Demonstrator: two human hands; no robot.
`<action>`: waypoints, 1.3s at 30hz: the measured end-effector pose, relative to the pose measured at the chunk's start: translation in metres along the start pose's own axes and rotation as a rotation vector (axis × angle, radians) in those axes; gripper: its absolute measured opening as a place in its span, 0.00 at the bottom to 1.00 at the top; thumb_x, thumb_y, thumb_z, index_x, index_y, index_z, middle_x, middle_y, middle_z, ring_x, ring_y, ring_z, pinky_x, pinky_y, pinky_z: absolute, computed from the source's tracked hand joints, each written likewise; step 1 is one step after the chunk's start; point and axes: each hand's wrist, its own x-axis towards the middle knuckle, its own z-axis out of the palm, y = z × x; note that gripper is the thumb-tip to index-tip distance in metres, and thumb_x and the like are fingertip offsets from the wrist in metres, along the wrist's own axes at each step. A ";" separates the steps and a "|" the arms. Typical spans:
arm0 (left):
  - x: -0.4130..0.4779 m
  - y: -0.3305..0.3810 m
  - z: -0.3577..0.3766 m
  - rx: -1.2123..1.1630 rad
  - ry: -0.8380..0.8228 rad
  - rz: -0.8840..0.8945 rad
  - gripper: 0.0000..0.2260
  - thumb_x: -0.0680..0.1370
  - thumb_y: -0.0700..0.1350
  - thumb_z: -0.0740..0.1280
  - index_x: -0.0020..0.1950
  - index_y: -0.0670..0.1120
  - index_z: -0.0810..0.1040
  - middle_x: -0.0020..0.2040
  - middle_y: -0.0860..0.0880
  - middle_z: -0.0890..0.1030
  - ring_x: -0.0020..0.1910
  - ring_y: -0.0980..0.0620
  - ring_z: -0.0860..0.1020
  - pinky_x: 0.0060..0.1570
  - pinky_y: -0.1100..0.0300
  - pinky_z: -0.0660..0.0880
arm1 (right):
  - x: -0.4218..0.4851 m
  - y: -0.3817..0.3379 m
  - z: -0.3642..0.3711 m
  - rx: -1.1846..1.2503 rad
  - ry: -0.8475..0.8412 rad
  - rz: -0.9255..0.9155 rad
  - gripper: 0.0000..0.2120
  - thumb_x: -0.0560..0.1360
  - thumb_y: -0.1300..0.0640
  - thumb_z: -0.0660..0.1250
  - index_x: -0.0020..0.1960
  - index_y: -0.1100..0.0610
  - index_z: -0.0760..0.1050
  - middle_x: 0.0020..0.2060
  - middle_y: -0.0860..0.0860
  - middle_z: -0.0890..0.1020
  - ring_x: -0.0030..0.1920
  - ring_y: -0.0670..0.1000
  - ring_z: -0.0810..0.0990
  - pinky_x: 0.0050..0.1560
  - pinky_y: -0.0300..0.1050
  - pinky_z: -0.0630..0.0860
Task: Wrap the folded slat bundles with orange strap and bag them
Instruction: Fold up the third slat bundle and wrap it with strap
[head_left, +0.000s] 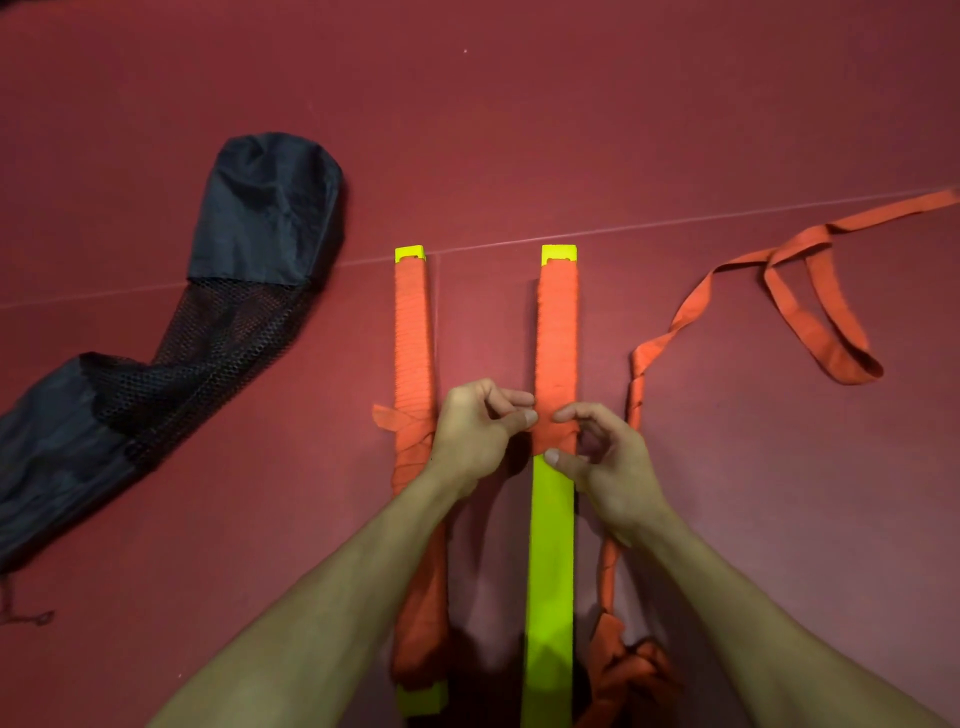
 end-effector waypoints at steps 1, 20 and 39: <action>-0.001 -0.002 0.001 -0.034 0.010 -0.011 0.18 0.72 0.27 0.72 0.32 0.45 0.71 0.44 0.48 0.83 0.45 0.49 0.82 0.54 0.48 0.77 | 0.000 0.001 -0.001 -0.003 -0.003 -0.002 0.18 0.69 0.77 0.70 0.50 0.57 0.75 0.39 0.54 0.76 0.37 0.47 0.71 0.34 0.38 0.70; -0.007 0.017 0.009 0.116 -0.049 0.166 0.20 0.68 0.27 0.76 0.30 0.49 0.74 0.52 0.53 0.79 0.44 0.62 0.80 0.50 0.66 0.78 | 0.000 -0.015 0.004 0.007 0.084 -0.090 0.13 0.69 0.76 0.70 0.43 0.61 0.72 0.37 0.51 0.76 0.38 0.41 0.74 0.39 0.33 0.72; -0.017 0.016 0.014 0.140 -0.015 0.157 0.17 0.66 0.34 0.80 0.35 0.53 0.77 0.53 0.50 0.81 0.53 0.51 0.82 0.54 0.56 0.77 | -0.008 -0.012 -0.010 0.008 0.040 -0.069 0.16 0.68 0.76 0.72 0.46 0.60 0.72 0.36 0.44 0.83 0.37 0.41 0.77 0.39 0.34 0.75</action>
